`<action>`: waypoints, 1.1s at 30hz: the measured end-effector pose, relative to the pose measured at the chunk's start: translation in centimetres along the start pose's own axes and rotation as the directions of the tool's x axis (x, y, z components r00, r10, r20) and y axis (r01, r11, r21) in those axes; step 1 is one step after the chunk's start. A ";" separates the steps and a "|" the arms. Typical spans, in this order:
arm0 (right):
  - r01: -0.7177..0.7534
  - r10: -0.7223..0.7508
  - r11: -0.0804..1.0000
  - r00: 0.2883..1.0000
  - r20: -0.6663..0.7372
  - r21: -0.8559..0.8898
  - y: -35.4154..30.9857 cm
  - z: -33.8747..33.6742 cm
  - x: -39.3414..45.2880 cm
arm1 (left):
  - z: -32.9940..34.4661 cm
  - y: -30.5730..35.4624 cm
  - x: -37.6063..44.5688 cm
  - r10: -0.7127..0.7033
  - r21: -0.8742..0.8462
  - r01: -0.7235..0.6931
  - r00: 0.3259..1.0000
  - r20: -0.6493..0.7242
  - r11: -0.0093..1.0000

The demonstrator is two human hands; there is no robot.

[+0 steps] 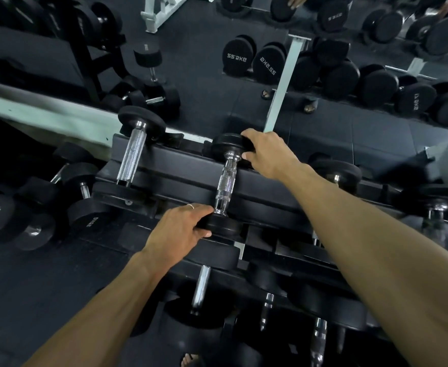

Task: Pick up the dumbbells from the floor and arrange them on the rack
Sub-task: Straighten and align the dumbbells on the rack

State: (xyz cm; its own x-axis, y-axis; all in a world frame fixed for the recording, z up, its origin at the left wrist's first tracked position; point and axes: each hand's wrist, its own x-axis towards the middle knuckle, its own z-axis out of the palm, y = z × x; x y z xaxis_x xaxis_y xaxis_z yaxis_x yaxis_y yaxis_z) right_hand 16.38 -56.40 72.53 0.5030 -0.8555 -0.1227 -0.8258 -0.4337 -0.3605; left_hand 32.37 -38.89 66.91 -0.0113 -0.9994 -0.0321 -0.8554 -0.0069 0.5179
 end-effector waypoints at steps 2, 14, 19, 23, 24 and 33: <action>-0.007 0.007 1.000 1.000 -0.003 -0.001 -0.1 0.0 0.0 | 0.0 -0.1 -0.1 0.001 -0.003 -0.001 1.000 0.003 1.000; 0.128 -0.133 0.990 0.985 -0.106 -0.052 -9.1 1.4 2.9 | -3.2 -6.3 -2.4 0.113 0.119 -0.089 0.971 -0.211 0.989; 0.203 -0.205 0.977 0.978 -0.030 -0.065 -12.6 3.8 5.7 | -5.4 -10.7 -3.1 0.075 0.162 -0.010 0.914 -0.400 0.987; 0.211 -0.211 0.977 0.977 0.001 -0.043 -14.1 4.7 7.8 | -7.2 -13.2 -3.4 -0.081 0.040 0.101 0.936 -0.341 0.994; 0.214 -0.214 0.976 0.977 0.008 -0.036 -14.6 4.8 8.3 | -7.6 -13.7 -3.3 -0.120 0.011 0.130 0.942 -0.313 0.991; 0.103 -0.103 0.995 0.994 -0.030 -0.012 -17.7 6.1 12.7 | -10.0 -18.9 -1.0 0.026 -0.014 -0.030 0.981 -0.191 0.999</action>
State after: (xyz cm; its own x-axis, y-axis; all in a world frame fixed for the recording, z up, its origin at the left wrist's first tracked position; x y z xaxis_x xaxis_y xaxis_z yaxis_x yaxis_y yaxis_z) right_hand 38.99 -57.85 71.73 0.5778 -0.8141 -0.0574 -0.7727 -0.5230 -0.3598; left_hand 53.72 -38.13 65.69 0.0654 -0.9872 0.1454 -0.8472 0.0221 0.5308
